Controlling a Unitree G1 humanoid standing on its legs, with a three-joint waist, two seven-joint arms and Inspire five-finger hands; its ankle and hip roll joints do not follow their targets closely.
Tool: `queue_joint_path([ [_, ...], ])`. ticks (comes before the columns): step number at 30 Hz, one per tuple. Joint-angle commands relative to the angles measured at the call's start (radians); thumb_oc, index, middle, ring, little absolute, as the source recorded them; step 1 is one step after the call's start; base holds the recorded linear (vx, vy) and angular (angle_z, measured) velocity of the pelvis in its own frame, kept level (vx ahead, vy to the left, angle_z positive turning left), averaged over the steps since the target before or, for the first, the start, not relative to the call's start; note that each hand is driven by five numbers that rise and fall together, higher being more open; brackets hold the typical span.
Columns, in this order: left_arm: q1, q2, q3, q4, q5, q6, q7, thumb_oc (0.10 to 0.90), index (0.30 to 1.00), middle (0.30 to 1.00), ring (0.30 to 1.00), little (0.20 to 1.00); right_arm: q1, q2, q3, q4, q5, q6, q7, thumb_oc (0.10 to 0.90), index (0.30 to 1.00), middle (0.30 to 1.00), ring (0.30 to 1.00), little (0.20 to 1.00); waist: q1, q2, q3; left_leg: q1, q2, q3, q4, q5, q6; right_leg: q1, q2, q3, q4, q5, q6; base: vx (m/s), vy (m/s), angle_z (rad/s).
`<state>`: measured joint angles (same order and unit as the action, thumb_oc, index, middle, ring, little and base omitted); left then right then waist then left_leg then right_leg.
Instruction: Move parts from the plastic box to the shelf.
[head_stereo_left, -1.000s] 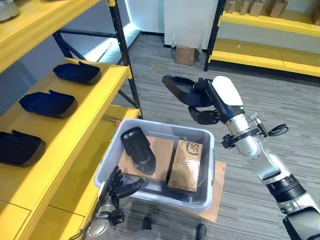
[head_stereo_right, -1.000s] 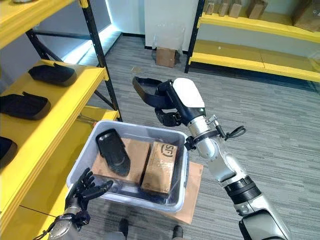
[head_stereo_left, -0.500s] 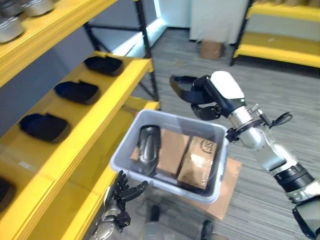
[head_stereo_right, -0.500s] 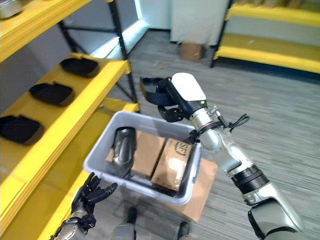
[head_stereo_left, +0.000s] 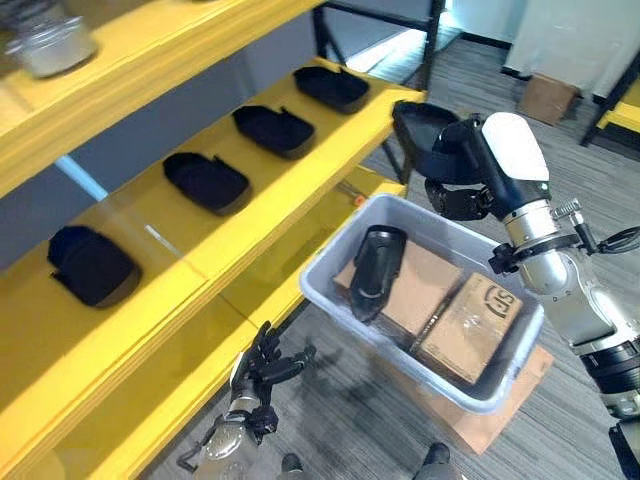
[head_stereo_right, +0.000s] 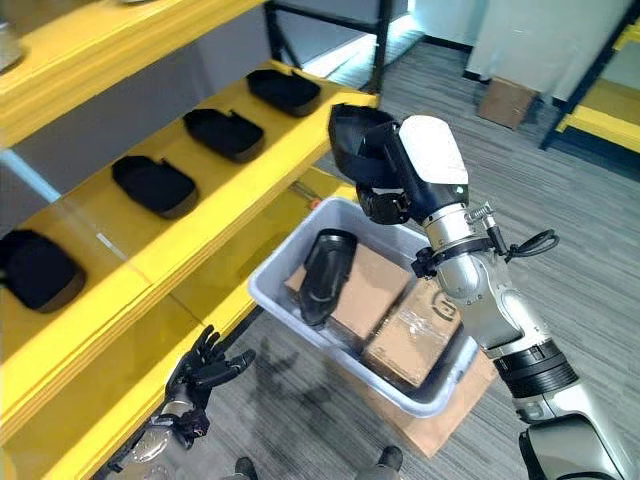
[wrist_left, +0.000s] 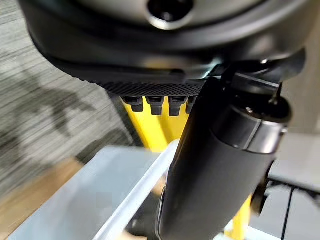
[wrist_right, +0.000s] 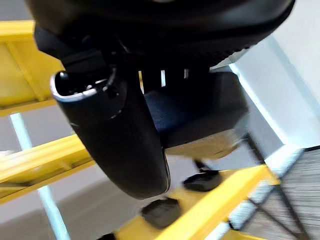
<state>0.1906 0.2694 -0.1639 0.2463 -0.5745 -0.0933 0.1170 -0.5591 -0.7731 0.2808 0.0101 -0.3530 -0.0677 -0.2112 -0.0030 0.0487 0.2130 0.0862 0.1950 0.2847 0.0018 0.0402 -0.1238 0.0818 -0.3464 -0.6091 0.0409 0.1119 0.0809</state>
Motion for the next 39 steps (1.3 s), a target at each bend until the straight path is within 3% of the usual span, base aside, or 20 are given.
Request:
queue_joint_path([
  [1,0.011,0.07,0.043,-0.105,0.049,-0.08,-0.017,0.9,1.0,1.0,1.0,1.0,-0.129,0.013,-0.057,-0.068,-0.02,-0.068,-0.082,0.4,0.3,0.3,0.3,0.3,0.036,-0.046,-0.101,-0.032,0.056,-0.035,0.055,-0.055,-0.005,-0.038,0.026,0.062,0.037,-0.074,0.09,0.02,0.156,0.2],
  [7,0.02,0.063,0.058,-0.098,0.058,-0.075,-0.011,0.9,1.0,1.0,1.0,1.0,-0.124,0.048,-0.06,-0.061,-0.05,-0.054,-0.074,0.4,0.3,0.3,0.3,0.3,0.056,-0.071,-0.11,-0.015,0.001,-0.041,0.01,-0.073,0.02,-0.029,-0.024,0.045,0.026,-0.023,0.125,0.01,0.129,0.13],
  [8,0.025,0.063,0.057,-0.101,0.066,-0.07,-0.014,0.9,1.0,1.0,1.0,1.0,-0.136,0.071,-0.051,-0.057,-0.066,-0.048,-0.071,0.4,0.3,0.3,0.3,0.3,0.062,-0.082,-0.12,-0.007,-0.026,-0.044,-0.014,-0.08,0.033,-0.027,-0.04,0.035,0.017,0.002,0.141,0.01,0.141,0.13],
  [24,0.038,0.07,0.069,-0.112,0.077,-0.07,-0.02,0.9,1.0,1.0,1.0,1.0,-0.155,0.092,-0.042,-0.048,-0.085,-0.044,-0.058,0.4,0.3,0.3,0.3,0.3,0.103,-0.132,-0.119,-0.037,-0.087,-0.077,0.022,-0.126,0.068,-0.01,-0.095,0.009,0.004,0.114,0.179,0.0,0.071,0.11],
  [30,0.042,0.071,0.082,-0.12,0.086,-0.075,-0.014,0.9,1.0,1.0,1.0,1.0,-0.144,0.117,-0.038,-0.047,-0.1,-0.037,-0.053,0.4,0.3,0.3,0.3,0.3,0.126,-0.148,-0.104,-0.059,-0.154,-0.087,0.07,-0.175,0.113,-0.008,-0.157,0.001,0.015,0.208,0.181,0.0,0.17,0.14],
  [33,0.04,0.073,0.083,-0.125,0.097,-0.078,-0.004,0.9,1.0,1.0,1.0,1.0,-0.108,0.136,-0.045,-0.05,-0.103,-0.036,-0.059,0.4,0.3,0.3,0.3,0.3,0.118,-0.129,-0.089,-0.029,-0.201,-0.11,0.042,-0.182,0.153,-0.027,-0.203,0.056,0.128,0.209,0.181,0.11,0.391,0.33],
  [34,0.034,0.077,0.076,-0.121,0.104,-0.076,0.0,0.9,1.0,1.0,1.0,1.0,-0.092,0.125,-0.051,-0.055,-0.103,-0.037,-0.059,0.4,0.3,0.3,0.3,0.3,0.097,-0.125,-0.077,-0.015,-0.223,-0.12,0.012,-0.158,0.169,-0.069,-0.203,0.133,0.17,0.213,0.164,0.12,0.268,0.81],
  [35,0.025,0.082,0.068,-0.114,0.106,-0.075,0.001,0.9,1.0,1.0,1.0,1.0,-0.079,0.115,-0.058,-0.056,-0.099,-0.038,-0.056,0.4,0.3,0.3,0.3,0.3,0.074,-0.119,-0.073,-0.007,-0.227,-0.141,-0.005,-0.151,0.173,-0.096,-0.168,0.217,0.185,0.197,0.151,0.14,0.242,0.89],
  [36,0.009,0.089,0.055,-0.108,0.105,-0.076,0.002,0.9,1.0,1.0,1.0,1.0,-0.071,0.098,-0.071,-0.058,-0.095,-0.037,-0.057,0.4,0.3,0.3,0.3,0.3,0.043,-0.112,-0.065,0.0,-0.229,-0.171,-0.012,-0.142,0.177,-0.142,-0.098,0.327,0.2,0.16,0.132,0.15,0.143,0.98],
  [37,-0.005,0.091,0.048,-0.099,0.101,-0.075,0.003,0.9,1.0,1.0,1.0,1.0,-0.062,0.087,-0.078,-0.06,-0.088,-0.036,-0.057,0.4,0.3,0.3,0.3,0.3,0.031,-0.106,-0.06,0.007,-0.227,-0.187,-0.013,-0.141,0.178,-0.173,-0.041,0.391,0.216,0.113,0.116,0.18,0.151,0.95],
  [38,-0.023,0.086,0.031,-0.088,0.109,-0.07,-0.003,0.9,1.0,1.0,1.0,1.0,-0.051,0.076,-0.099,-0.067,-0.065,-0.046,-0.063,0.4,0.3,0.3,0.3,0.3,0.007,-0.099,-0.048,0.017,-0.226,-0.217,-0.011,-0.14,0.186,-0.243,0.074,0.442,0.25,0.02,0.077,0.16,0.123,0.84],
  [39,-0.026,0.084,0.025,-0.09,0.115,-0.067,-0.008,0.9,1.0,1.0,1.0,1.0,-0.046,0.073,-0.108,-0.071,-0.054,-0.053,-0.065,0.4,0.3,0.3,0.3,0.3,-0.004,-0.098,-0.041,0.026,-0.23,-0.233,-0.014,-0.143,0.19,-0.282,0.121,0.447,0.265,-0.005,0.068,0.12,0.085,0.63],
])
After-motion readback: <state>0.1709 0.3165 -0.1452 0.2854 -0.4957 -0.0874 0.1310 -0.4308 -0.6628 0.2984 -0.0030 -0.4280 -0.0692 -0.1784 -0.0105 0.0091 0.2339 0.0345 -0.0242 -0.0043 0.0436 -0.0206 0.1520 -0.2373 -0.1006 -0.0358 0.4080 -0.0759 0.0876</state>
